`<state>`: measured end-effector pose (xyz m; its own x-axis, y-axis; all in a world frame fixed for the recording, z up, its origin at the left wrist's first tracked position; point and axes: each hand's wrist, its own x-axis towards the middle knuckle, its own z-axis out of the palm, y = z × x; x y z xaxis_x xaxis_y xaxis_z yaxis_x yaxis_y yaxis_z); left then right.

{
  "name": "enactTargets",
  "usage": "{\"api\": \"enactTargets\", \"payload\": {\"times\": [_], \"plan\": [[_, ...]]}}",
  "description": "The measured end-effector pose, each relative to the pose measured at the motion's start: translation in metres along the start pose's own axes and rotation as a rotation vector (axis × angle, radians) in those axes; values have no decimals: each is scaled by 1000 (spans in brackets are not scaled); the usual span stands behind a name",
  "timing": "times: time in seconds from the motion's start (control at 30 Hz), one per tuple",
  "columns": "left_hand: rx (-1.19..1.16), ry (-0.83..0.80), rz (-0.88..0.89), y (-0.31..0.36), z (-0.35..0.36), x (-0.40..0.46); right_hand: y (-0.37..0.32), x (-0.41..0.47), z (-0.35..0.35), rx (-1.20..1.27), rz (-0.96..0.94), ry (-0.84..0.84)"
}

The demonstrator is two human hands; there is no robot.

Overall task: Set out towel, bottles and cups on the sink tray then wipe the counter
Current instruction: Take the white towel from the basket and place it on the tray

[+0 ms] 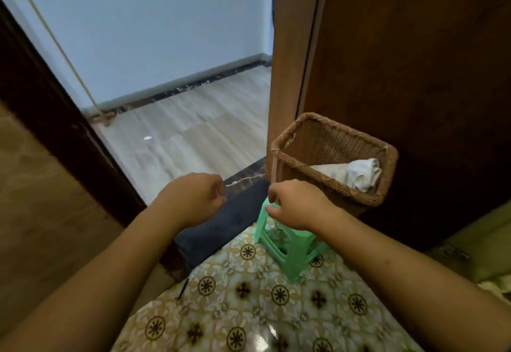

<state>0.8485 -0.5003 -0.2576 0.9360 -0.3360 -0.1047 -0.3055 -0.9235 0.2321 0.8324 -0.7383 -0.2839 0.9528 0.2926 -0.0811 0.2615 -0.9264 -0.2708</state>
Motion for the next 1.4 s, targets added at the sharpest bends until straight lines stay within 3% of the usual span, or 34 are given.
{"api": "enactTargets", "payload": {"times": [0.4,0.7,0.9,1.2,1.3,1.4], "plan": [[-12,-176,482,44,37,220,115,37,-9,7,574,-29],[-82,-292,638,96,75,346,189,64,-25,45,824,8],[-52,-362,574,135,132,419,274,109,-10,33,808,-87],[35,-531,226,193,236,505,423,189,42,77,691,-343],[36,-596,134,208,262,523,453,208,61,22,658,-460],[28,-630,95,216,287,536,468,220,82,9,643,-454]]}}
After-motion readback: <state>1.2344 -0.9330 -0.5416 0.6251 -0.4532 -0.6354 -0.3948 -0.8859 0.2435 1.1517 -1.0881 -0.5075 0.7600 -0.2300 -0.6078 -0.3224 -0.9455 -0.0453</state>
